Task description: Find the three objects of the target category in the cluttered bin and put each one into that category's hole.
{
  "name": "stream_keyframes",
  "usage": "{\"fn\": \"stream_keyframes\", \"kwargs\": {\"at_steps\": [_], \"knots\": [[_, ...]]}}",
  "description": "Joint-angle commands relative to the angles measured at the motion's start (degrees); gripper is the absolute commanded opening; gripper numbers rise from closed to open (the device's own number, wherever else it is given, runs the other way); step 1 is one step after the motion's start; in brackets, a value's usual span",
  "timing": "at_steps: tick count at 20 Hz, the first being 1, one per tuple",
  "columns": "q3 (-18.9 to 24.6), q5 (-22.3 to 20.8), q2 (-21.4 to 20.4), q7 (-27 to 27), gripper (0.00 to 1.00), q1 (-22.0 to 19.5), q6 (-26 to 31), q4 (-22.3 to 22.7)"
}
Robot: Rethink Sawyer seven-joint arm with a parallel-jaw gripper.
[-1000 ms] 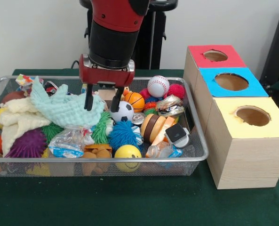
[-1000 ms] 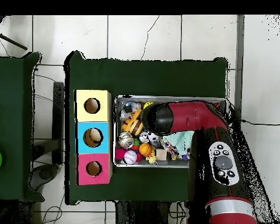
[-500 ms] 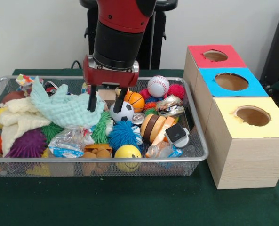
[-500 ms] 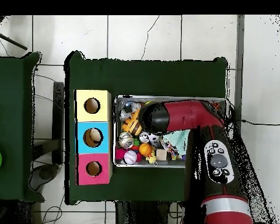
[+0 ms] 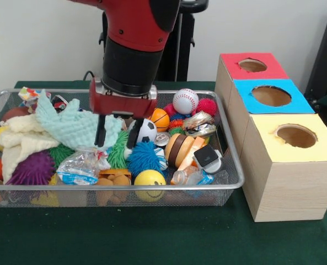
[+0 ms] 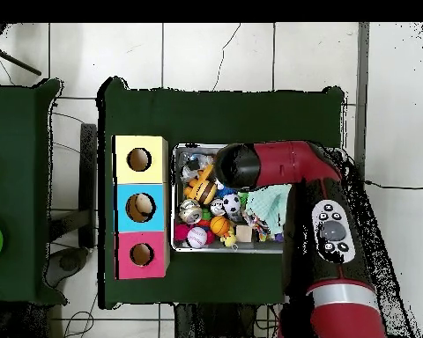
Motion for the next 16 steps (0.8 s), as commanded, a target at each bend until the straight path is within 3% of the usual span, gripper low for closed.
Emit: {"fn": "stream_keyframes", "kwargs": {"at_steps": [1,11,16], "knots": [[6.6,-0.8,7.7,-11.8,1.0,-2.7,7.9,-8.7],[8.8,-4.3,9.2,-16.3,1.0,-6.5,2.7,-9.1],[8.3,-6.8,7.4,-15.3,1.0,-6.6,0.2,-4.7]]}}
